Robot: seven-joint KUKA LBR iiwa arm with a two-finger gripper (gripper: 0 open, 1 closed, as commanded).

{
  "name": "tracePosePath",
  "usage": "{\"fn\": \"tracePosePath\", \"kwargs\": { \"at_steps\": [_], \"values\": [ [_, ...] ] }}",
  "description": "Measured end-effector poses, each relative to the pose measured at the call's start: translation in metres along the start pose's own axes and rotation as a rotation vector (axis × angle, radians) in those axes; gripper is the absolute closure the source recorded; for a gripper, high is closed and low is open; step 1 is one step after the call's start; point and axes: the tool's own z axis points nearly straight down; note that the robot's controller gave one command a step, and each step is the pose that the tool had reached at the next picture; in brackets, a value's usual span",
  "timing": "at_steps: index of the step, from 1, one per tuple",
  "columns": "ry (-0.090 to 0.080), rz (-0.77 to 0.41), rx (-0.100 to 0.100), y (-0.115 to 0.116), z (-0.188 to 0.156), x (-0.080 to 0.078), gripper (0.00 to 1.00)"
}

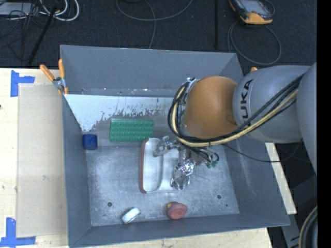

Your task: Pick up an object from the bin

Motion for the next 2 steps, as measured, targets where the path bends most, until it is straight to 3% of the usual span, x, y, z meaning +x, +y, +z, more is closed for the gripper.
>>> {"fn": "tracePosePath", "kwargs": {
  "at_steps": [1, 2],
  "values": [
    [-0.005, -0.218, 0.007, -0.054, -0.009, 0.037, 0.00],
    [-0.005, -0.389, 0.005, -0.039, -0.008, 0.010, 0.00]
  ]
}}
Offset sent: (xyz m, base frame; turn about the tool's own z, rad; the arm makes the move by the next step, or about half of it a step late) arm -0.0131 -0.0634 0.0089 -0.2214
